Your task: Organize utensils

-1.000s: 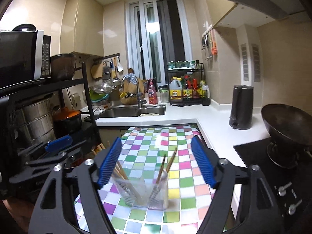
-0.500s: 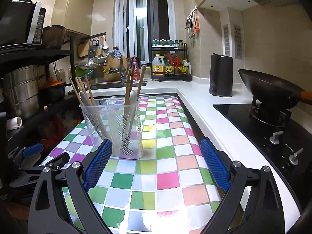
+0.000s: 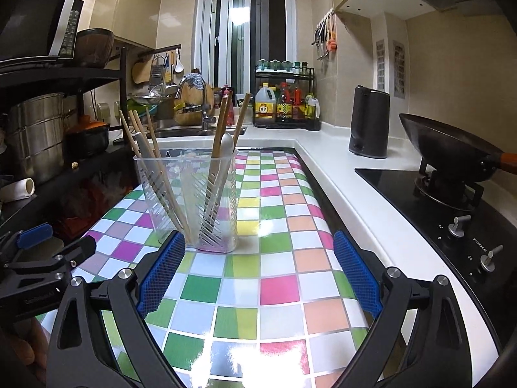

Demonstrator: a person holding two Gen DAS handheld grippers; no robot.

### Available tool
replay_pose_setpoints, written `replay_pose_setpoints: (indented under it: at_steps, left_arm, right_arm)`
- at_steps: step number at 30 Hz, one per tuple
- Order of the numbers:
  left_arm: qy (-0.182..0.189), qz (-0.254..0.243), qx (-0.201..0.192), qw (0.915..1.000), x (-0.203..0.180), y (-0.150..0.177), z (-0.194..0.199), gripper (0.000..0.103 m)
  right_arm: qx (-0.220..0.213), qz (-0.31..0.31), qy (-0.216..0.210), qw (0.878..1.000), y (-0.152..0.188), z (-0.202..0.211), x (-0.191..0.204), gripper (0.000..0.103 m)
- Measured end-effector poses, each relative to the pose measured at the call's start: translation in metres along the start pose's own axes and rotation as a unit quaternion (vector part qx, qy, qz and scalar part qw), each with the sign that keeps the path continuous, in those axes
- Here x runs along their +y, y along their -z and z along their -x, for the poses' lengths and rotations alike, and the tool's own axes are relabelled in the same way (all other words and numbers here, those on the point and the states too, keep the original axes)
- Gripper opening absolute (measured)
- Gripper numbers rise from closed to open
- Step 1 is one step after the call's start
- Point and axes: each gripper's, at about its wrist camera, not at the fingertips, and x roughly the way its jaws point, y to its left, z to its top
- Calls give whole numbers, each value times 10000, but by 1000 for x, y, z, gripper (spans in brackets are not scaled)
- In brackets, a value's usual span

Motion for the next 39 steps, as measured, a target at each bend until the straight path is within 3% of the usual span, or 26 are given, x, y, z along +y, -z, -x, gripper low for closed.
replay_pose_setpoints:
  at_steps: [39]
  left_arm:
    - [54, -75, 140, 9999, 4, 1, 23, 95]
  right_arm:
    - [-47, 128, 11, 9999, 2, 2, 2, 95]
